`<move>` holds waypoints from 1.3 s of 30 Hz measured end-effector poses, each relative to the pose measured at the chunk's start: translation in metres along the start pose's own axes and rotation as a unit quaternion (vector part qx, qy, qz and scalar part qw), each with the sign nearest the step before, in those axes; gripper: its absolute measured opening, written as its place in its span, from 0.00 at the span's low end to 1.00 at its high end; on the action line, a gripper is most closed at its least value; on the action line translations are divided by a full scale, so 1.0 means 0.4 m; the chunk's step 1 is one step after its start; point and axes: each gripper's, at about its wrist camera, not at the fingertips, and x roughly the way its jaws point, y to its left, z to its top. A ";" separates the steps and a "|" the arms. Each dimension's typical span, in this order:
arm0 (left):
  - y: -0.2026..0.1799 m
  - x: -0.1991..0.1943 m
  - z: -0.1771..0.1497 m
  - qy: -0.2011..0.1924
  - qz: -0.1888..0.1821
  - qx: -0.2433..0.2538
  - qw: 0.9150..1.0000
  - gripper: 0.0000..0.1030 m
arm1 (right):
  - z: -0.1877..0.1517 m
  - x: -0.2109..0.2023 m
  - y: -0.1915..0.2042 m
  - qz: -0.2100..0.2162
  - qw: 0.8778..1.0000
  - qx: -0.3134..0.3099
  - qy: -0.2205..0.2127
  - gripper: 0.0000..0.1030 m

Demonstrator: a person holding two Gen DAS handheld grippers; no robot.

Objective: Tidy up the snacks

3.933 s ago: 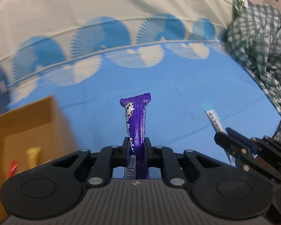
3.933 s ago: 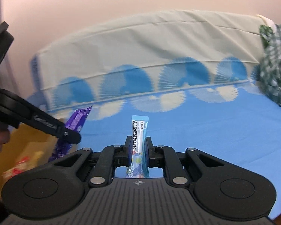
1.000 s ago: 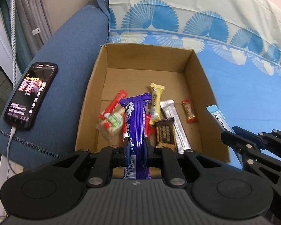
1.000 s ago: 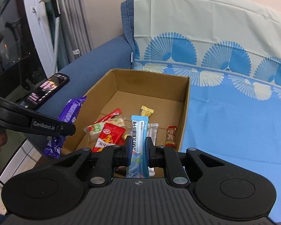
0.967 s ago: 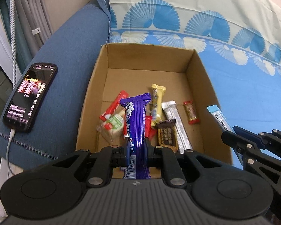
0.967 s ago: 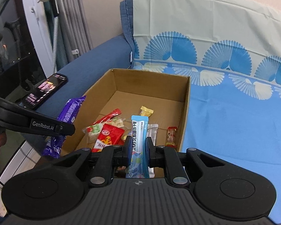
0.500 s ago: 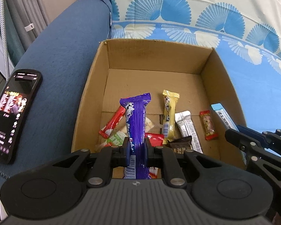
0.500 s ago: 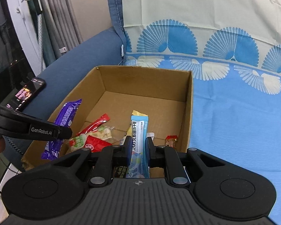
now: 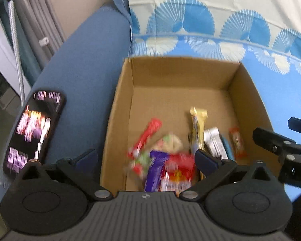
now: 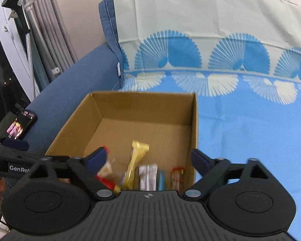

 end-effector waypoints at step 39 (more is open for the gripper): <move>-0.077 -0.399 -0.429 -0.061 0.063 0.014 0.996 1.00 | -0.321 -0.504 0.107 -0.050 0.999 0.000 -0.021 0.99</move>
